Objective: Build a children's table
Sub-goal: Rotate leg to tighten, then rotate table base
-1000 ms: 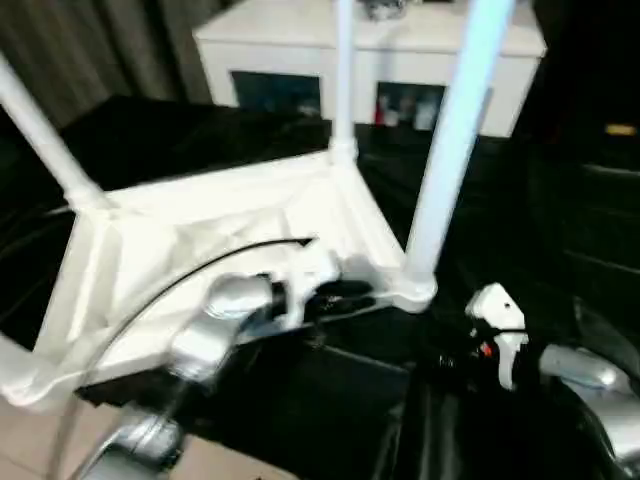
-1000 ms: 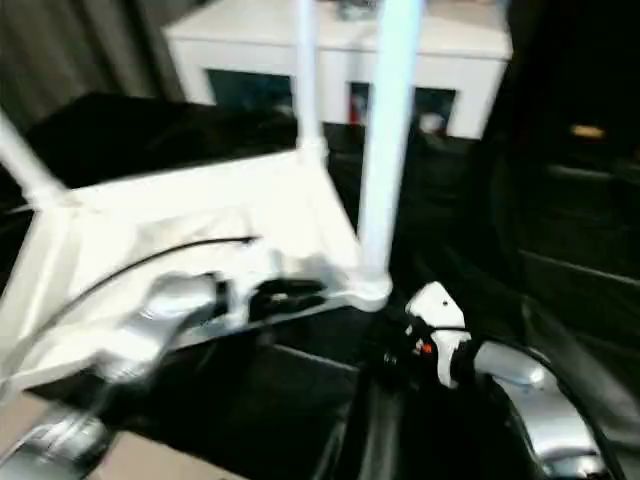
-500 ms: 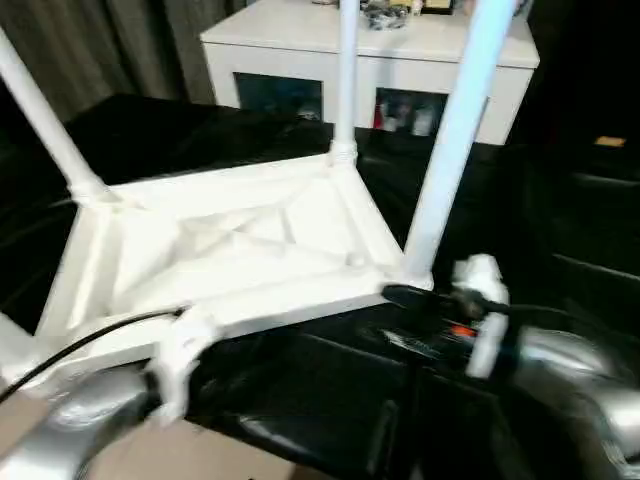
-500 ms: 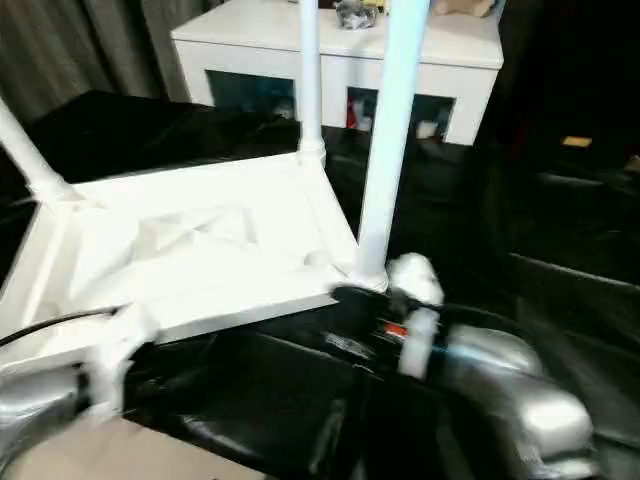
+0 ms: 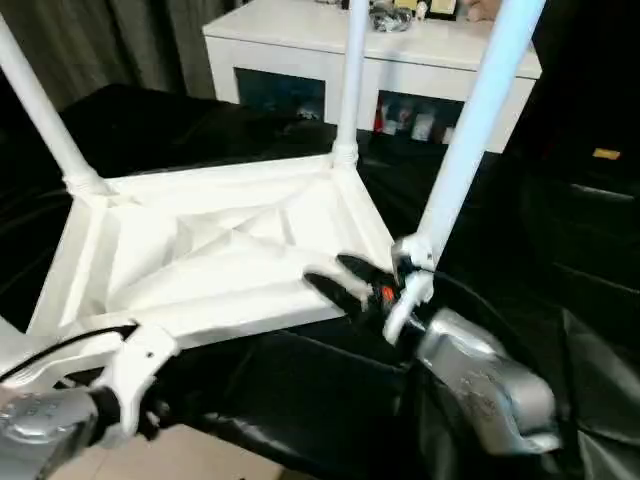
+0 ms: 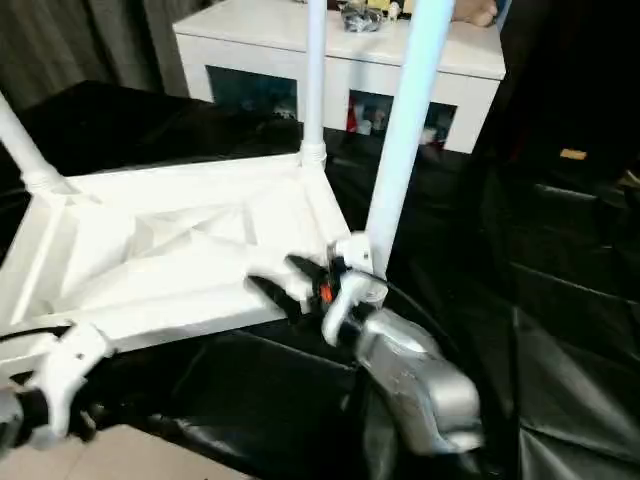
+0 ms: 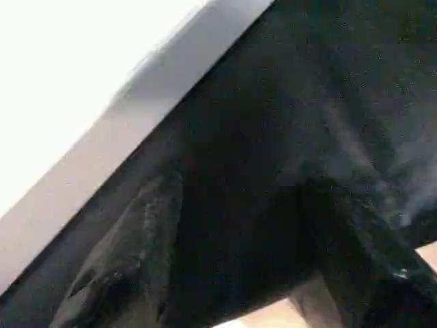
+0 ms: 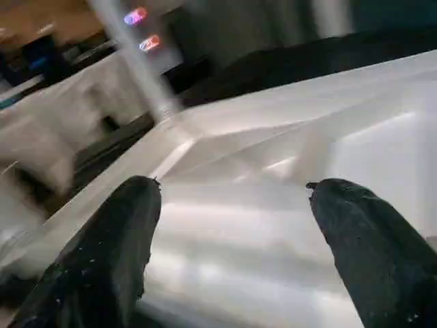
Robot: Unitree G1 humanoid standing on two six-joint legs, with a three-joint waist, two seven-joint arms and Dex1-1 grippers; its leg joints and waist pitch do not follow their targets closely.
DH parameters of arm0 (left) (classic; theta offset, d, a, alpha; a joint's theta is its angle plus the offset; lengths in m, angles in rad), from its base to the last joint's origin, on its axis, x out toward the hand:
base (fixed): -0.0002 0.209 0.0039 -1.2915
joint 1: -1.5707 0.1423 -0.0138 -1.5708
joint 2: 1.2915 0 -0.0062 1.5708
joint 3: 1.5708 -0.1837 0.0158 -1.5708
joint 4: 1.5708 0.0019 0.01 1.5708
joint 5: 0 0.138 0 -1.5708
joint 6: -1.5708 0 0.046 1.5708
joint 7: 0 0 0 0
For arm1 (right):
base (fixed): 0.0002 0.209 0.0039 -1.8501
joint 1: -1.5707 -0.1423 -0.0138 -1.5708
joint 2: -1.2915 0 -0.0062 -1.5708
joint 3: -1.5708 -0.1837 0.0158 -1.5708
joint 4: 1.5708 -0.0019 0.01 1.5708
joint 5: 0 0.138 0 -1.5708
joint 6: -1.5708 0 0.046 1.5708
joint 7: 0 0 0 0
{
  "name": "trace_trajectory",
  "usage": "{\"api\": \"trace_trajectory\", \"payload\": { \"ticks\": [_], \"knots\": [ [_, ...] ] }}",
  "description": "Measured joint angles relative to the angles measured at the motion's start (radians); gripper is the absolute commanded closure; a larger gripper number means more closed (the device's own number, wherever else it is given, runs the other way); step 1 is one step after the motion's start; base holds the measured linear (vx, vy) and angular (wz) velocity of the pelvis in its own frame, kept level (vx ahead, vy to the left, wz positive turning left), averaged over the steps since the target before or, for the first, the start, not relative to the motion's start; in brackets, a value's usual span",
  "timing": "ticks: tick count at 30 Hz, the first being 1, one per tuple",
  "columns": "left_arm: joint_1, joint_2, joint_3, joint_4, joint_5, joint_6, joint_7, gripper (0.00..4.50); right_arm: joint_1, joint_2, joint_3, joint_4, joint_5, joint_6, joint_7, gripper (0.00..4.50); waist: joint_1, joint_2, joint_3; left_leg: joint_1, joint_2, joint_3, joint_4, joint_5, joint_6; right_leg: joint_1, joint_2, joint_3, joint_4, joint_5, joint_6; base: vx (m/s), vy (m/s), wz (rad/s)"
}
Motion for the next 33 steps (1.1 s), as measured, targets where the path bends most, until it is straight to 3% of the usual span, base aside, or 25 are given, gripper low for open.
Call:
{"api": "trace_trajectory", "payload": {
  "ticks": [6,14,25,33],
  "knots": [
    [-0.041,-0.006,0.018,0.001,0.014,-0.005,0.025,0.69,-0.096,0.025,-0.123,0.136,-0.020,-0.084,-0.154,0.64,0.007,0.000,0.000,0.001,0.000,-0.001,0.000,0.002,-0.003,0.001,0.000,0.000,0.003,0.000,0.000,0.000,0.000,0.00],
    [-0.046,-0.005,0.018,0.009,0.010,-0.016,0.037,0.06,-0.160,-0.018,-0.190,0.240,-0.039,-0.162,-0.224,0.64,0.012,0.000,0.000,0.000,0.000,-0.002,0.001,0.003,-0.004,0.002,0.000,-0.001,0.004,0.001,0.000,0.000,0.000,0.00],
    [-0.073,-0.037,-0.067,0.014,0.010,-0.028,0.045,0.06,-0.205,-0.104,-0.284,0.360,-0.076,-0.262,-0.295,0.64,0.018,0.000,0.000,-0.001,0.000,-0.002,0.003,0.004,-0.004,0.003,-0.001,-0.001,0.005,0.001,0.000,0.000,0.000,0.00],
    [-0.137,-0.099,-0.104,0.051,-0.010,-0.136,0.042,0.06,-0.268,-0.195,-0.338,0.493,-0.088,-0.315,-0.296,0.64,0.018,0.001,0.001,-0.002,0.000,-0.002,0.007,0.005,-0.003,0.002,-0.001,-0.001,0.009,0.002,0.000,0.000,0.000,0.00]
  ]
}}
